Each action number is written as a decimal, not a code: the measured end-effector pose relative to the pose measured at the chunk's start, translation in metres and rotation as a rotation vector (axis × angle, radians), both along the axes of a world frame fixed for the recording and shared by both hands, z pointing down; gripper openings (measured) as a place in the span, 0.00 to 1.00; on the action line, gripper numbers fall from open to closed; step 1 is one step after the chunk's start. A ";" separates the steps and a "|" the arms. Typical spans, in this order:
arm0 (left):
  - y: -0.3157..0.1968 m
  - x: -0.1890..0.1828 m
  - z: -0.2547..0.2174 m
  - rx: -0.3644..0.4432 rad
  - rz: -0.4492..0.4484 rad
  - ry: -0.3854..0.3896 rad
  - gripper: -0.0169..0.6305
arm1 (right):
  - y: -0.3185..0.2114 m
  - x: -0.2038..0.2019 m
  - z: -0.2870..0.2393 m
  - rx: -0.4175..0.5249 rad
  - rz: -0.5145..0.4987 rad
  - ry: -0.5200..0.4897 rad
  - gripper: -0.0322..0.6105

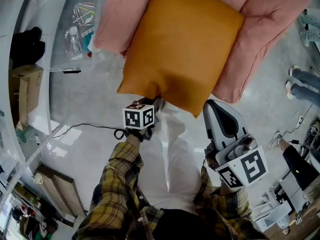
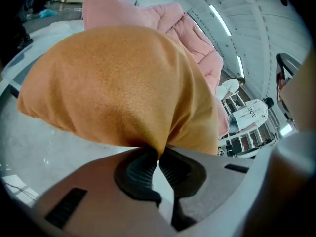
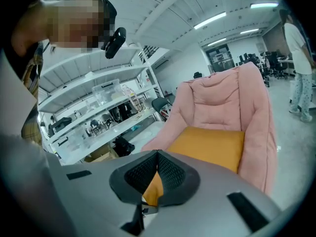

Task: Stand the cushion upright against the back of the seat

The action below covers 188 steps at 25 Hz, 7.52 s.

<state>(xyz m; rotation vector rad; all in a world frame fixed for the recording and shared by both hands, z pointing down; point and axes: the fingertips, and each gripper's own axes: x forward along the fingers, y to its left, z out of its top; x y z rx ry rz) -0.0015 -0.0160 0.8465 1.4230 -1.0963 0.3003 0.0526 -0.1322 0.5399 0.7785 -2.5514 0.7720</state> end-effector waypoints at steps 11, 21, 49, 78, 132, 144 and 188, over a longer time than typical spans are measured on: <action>0.008 0.011 -0.073 0.034 0.057 0.039 0.05 | 0.002 0.011 -0.029 0.046 0.074 -0.070 0.08; -0.013 0.020 -0.188 0.090 0.066 0.043 0.05 | -0.013 0.031 -0.125 0.158 0.140 -0.169 0.08; -0.135 0.029 -0.402 0.306 -0.033 -0.004 0.05 | -0.018 0.131 -0.275 0.376 0.137 -0.254 0.08; -0.386 -0.010 -0.414 0.419 0.226 0.028 0.06 | -0.170 0.054 -0.241 0.330 0.281 -0.117 0.08; -0.506 -0.022 -0.429 0.518 0.182 0.101 0.05 | -0.227 0.038 -0.226 0.325 0.368 -0.159 0.08; -0.316 0.044 -0.542 0.889 0.340 -0.036 0.03 | -0.114 0.080 -0.259 0.385 0.344 -0.133 0.08; -0.113 0.023 -0.590 1.030 0.412 -0.114 0.03 | -0.004 0.015 -0.291 0.469 0.292 -0.156 0.08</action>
